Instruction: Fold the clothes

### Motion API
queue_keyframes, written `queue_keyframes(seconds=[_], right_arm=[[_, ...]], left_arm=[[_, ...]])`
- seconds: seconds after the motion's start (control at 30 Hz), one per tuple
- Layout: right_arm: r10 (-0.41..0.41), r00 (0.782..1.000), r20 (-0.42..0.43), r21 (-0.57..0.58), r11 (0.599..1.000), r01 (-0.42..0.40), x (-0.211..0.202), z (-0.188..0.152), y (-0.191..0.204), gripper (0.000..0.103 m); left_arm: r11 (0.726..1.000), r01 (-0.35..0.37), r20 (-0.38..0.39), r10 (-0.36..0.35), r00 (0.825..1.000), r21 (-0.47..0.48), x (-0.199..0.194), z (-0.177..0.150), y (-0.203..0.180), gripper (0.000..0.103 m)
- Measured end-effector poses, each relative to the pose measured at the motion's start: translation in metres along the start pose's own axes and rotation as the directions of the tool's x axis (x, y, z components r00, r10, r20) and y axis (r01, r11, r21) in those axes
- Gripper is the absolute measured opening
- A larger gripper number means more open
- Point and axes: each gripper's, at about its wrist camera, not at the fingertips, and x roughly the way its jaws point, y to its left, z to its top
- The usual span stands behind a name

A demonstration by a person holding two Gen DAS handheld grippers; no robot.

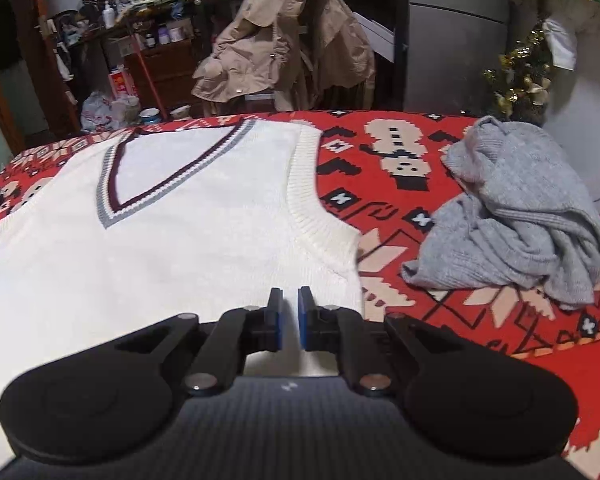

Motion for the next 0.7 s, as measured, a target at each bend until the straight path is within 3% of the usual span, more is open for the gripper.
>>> queue_keyframes(seconds=[0.1, 0.17, 0.27, 0.43, 0.5, 0.7], right_arm=[[-0.001, 1.0, 0.008, 0.005, 1.0, 0.001, -0.006, 0.003, -0.002, 0.009], [0.008, 1.0, 0.002, -0.005, 1.0, -0.008, -0.005, 0.007, -0.002, 0.009], [-0.005, 1.0, -0.01, -0.043, 0.999, 0.005, 0.005, 0.013, -0.001, 0.009], [-0.017, 1.0, -0.014, -0.035, 0.999, 0.017, 0.021, 0.02, -0.016, 0.005], [-0.014, 1.0, -0.012, -0.055, 0.998, 0.013, 0.024, 0.029, -0.012, 0.009], [0.08, 0.997, -0.01, -0.106, 0.991, -0.08, 0.049, 0.069, 0.022, 0.009]], left_arm=[[0.997, 0.08, 0.013, -0.08, 0.997, -0.016, 0.005, 0.01, -0.012, 0.003], [0.995, 0.098, -0.011, -0.098, 0.995, 0.001, 0.019, 0.014, -0.023, 0.003], [0.998, 0.065, -0.059, -0.064, 0.996, 0.024, 0.043, 0.013, -0.03, 0.005], [0.997, 0.068, -0.054, -0.07, 0.996, -0.034, 0.052, 0.024, -0.015, 0.003], [0.998, 0.067, -0.053, -0.068, 0.996, -0.014, 0.061, 0.037, -0.021, 0.003], [0.993, 0.091, -0.123, -0.081, 0.989, 0.078, 0.115, 0.078, -0.06, 0.005]])
